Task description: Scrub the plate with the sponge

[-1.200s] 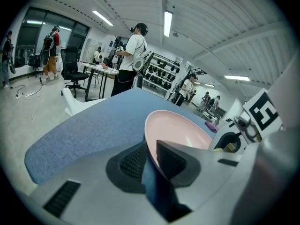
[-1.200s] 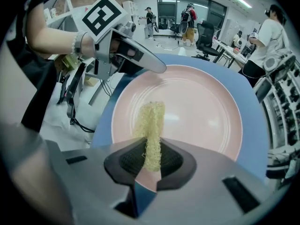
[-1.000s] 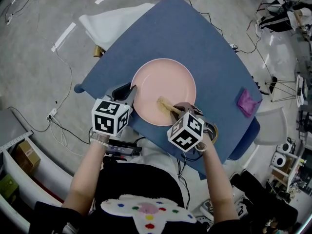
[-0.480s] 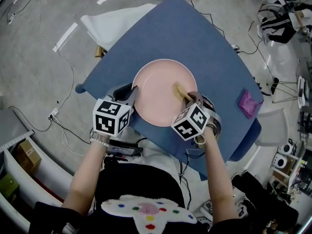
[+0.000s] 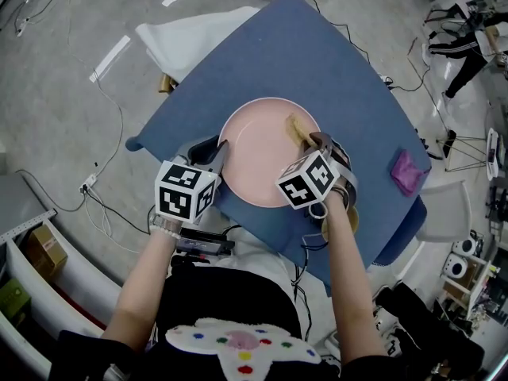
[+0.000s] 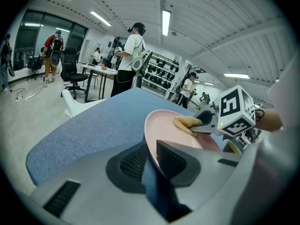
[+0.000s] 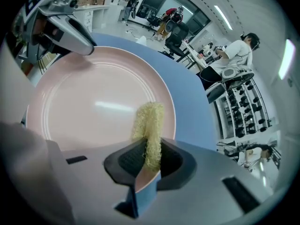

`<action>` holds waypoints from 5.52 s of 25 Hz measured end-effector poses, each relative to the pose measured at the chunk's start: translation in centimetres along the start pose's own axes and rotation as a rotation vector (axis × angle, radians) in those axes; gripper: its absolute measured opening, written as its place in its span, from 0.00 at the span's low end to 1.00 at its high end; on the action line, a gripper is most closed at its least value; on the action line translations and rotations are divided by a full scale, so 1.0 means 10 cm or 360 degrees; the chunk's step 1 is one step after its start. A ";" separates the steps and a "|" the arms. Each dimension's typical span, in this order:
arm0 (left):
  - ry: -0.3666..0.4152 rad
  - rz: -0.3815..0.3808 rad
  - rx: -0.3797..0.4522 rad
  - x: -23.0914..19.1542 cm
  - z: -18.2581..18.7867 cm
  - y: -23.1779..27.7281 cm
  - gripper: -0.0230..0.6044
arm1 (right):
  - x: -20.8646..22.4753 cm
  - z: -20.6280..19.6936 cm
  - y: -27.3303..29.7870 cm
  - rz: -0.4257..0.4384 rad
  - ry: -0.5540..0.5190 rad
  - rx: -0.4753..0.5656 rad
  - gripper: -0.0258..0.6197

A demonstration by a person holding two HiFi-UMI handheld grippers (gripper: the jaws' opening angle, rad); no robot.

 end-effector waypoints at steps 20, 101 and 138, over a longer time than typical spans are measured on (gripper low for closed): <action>-0.0035 0.0003 0.0018 0.02 0.01 0.01 0.16 | -0.26 0.67 -0.10 0.0036 -0.0306 0.0339 0.12; -0.0005 0.0104 0.0011 0.05 -0.03 0.02 0.15 | -0.77 -0.09 -0.48 0.0400 -0.0273 -0.0024 0.12; 0.0623 -0.0158 0.0439 0.84 0.96 -1.12 0.05 | -0.18 -0.28 -1.90 -0.0140 0.1208 0.1289 0.13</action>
Point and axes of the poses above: the fingertips, and each gripper's own axes: y forward along the fingers, x to its right, z out of its top, the point moved 8 cm from there along -y, backward along the fingers, and after that the axes turned 5 degrees about -y, right-handed, at the moved point
